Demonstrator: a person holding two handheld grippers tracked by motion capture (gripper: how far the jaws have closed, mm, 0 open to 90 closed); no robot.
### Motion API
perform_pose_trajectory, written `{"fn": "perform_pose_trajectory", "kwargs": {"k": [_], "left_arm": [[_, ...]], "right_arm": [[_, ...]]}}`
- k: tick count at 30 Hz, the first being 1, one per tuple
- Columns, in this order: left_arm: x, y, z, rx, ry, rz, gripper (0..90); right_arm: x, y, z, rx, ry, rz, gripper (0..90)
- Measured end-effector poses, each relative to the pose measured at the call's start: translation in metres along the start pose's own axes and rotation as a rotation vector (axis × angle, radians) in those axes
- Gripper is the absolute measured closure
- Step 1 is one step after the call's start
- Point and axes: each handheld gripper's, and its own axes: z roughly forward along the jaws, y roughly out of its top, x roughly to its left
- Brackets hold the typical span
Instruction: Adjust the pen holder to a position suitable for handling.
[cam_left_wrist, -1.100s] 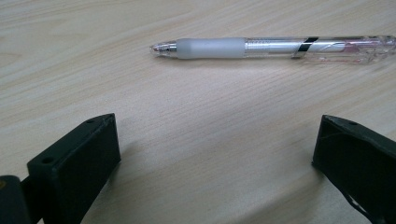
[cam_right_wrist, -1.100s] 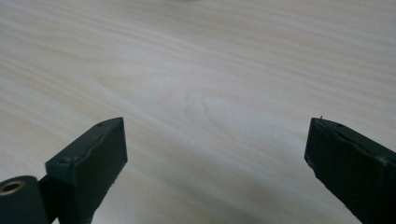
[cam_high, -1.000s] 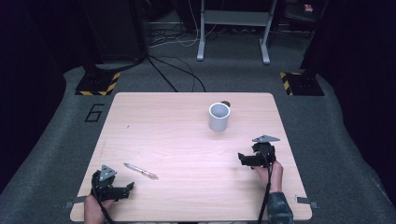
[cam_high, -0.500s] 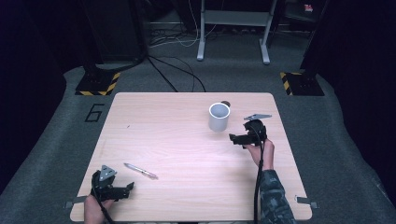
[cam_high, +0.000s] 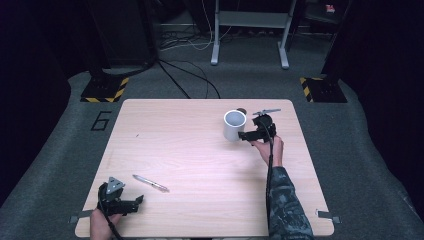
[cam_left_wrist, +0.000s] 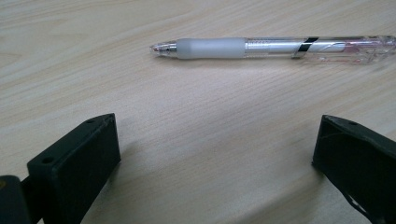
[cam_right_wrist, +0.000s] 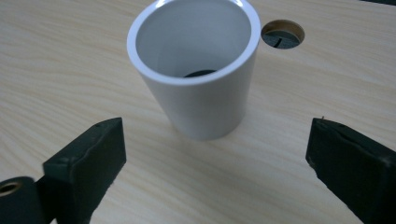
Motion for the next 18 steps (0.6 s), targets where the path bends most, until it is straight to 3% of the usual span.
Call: {"fn": "perform_pose_trajectory", "kwargs": {"k": [4,6,11,18], "left_arm": [[0.000,0.000,0.000,0.000,0.000,0.000,0.6],[0.000,0.000,0.000,0.000,0.000,0.000,0.6],[0.000,0.000,0.000,0.000,0.000,0.000,0.6],[0.000,0.000,0.000,0.000,0.000,0.000,0.6]], "right_arm": [[0.001,0.010,0.009,-0.006,0.007,0.014,0.4],[0.002,0.014,0.013,-0.025,-0.006,-0.005,0.5],[0.007,0.025,0.026,-0.015,0.010,-0.005,0.0],[0.017,0.039,0.040,0.005,-0.006,-0.026,0.0]]}}
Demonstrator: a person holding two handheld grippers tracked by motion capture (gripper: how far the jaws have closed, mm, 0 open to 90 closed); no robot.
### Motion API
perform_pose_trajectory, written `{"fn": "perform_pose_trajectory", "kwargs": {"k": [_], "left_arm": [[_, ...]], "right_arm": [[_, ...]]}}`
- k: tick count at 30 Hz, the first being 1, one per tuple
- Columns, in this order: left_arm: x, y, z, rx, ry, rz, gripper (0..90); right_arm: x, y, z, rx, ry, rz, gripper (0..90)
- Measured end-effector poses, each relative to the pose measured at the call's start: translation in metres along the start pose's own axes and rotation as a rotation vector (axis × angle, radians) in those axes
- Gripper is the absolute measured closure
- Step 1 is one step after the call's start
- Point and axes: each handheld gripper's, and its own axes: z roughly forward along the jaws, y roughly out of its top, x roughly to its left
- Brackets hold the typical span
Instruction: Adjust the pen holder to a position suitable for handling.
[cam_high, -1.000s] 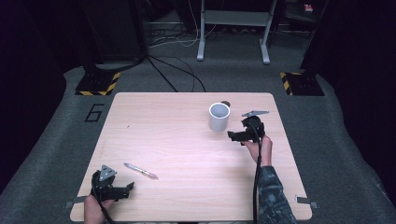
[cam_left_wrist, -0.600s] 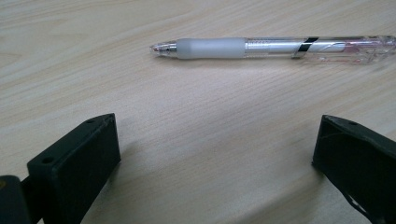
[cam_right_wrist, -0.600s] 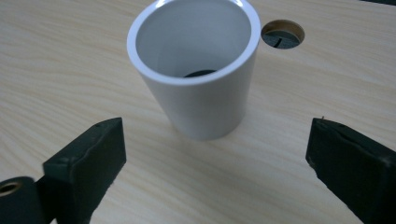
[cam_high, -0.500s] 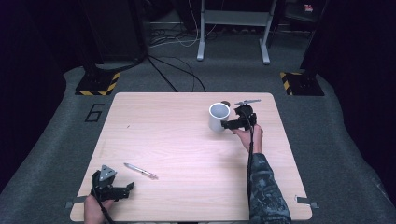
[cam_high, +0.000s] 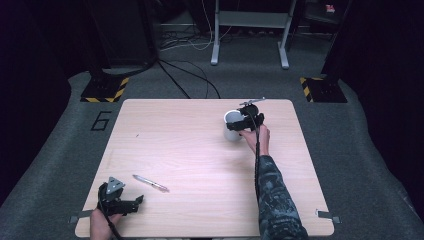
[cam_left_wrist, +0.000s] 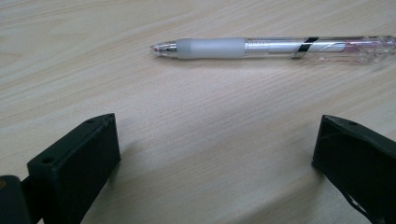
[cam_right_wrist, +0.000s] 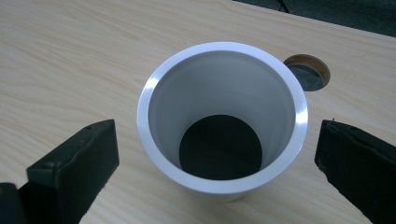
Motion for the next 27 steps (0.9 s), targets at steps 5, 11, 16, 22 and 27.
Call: {"fn": "perform_pose_trajectory", "kwargs": {"k": [5,11,16,22,27], "left_arm": [[0.000,0.000,0.000,0.000,0.000,0.000,0.6],[0.000,0.000,0.000,0.000,0.000,0.000,0.6],[0.000,0.000,0.000,0.000,0.000,0.000,0.6],[0.000,0.000,0.000,0.000,0.000,0.000,0.6],[0.000,0.000,0.000,0.000,0.000,0.000,0.7]], "right_arm": [[0.001,0.004,0.007,0.018,-0.015,-0.011,0.0],[0.002,0.005,0.017,0.043,-0.034,-0.011,1.4],[0.004,0.005,0.023,0.063,-0.051,-0.016,4.0],[0.006,0.005,0.026,0.049,-0.070,-0.020,5.2],[0.007,0.004,0.025,0.051,-0.076,-0.016,5.5]]}}
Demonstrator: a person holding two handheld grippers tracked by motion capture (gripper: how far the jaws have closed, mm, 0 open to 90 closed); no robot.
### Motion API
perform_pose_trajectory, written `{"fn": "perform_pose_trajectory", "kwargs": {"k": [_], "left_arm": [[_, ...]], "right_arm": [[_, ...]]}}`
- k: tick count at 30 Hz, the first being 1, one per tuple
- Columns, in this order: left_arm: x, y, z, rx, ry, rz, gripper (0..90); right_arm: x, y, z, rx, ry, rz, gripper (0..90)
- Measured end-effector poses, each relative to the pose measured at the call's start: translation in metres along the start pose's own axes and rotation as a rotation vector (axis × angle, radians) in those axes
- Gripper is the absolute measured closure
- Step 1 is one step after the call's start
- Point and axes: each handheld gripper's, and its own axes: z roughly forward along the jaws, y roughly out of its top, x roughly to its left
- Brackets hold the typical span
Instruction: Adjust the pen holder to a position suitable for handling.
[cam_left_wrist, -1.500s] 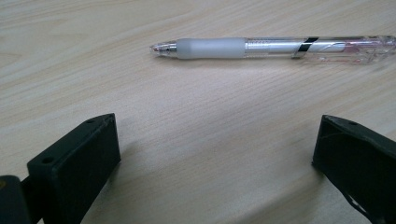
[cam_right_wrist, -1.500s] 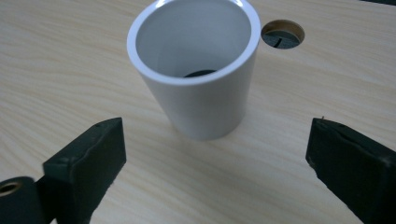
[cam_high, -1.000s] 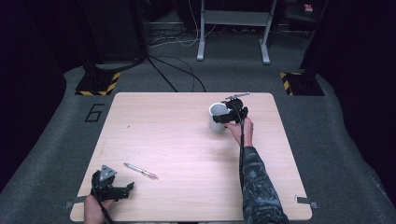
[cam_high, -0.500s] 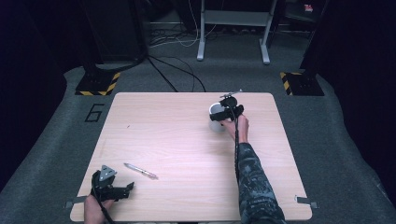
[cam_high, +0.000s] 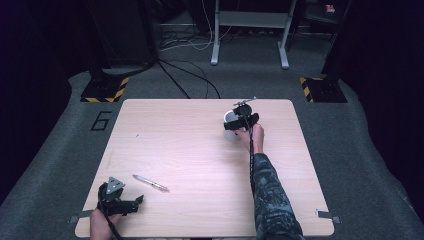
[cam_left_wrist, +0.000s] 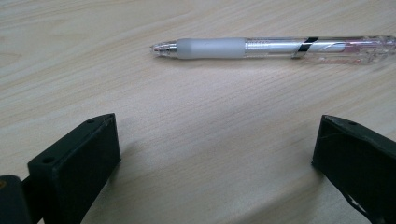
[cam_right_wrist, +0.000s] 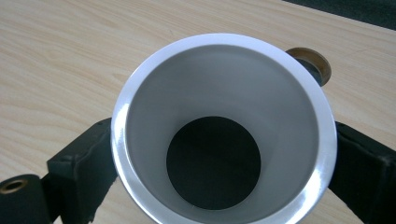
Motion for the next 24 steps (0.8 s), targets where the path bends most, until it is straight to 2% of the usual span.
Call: {"fn": "perform_pose_trajectory", "kwargs": {"k": [24], "left_arm": [[0.000,0.000,0.000,0.000,0.000,0.000,0.7]], "right_arm": [[0.010,-0.016,-0.014,0.002,0.047,-0.058,5.7]]}}
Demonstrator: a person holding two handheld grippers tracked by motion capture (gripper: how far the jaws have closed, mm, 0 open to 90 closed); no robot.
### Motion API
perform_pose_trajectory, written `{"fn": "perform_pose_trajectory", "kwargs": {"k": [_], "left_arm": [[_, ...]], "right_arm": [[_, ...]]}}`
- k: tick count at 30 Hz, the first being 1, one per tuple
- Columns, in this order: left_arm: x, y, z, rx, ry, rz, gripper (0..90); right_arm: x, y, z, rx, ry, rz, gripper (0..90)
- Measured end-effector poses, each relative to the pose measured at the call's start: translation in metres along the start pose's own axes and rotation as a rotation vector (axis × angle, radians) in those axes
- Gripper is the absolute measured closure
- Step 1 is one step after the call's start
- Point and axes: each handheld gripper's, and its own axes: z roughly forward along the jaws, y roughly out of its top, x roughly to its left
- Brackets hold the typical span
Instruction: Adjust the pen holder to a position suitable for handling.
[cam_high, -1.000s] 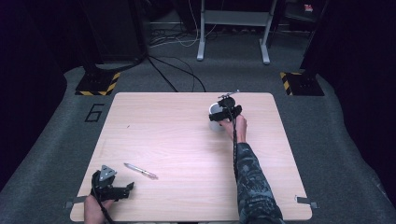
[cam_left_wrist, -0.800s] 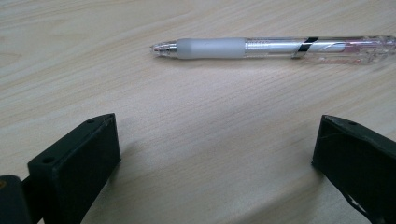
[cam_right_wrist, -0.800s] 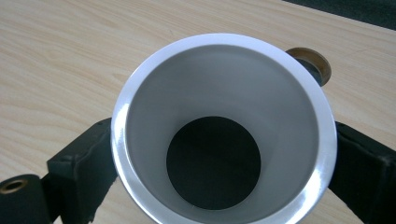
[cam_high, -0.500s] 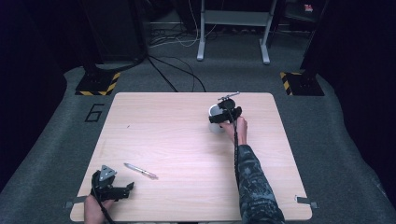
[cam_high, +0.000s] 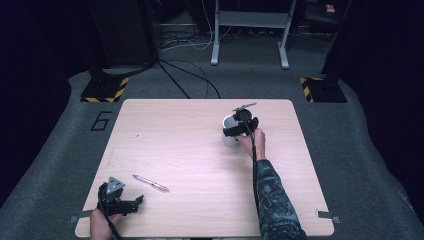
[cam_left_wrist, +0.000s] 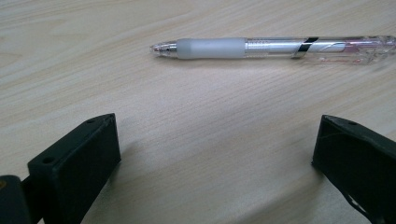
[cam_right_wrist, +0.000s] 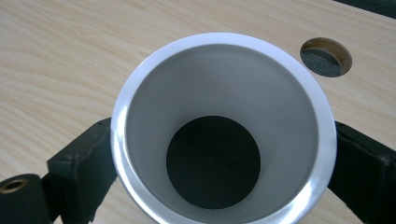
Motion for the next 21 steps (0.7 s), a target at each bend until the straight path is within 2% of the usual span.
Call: {"fn": "perform_pose_trajectory", "kwargs": {"k": [6,21], "left_arm": [[0.000,0.000,0.000,0.000,0.000,0.000,0.7],[0.000,0.000,0.000,0.000,0.000,0.000,0.7]], "right_arm": [[0.005,-0.004,-0.003,0.005,0.010,-0.015,5.7],[0.027,-0.015,-0.014,0.024,0.068,-0.071,5.7]]}}
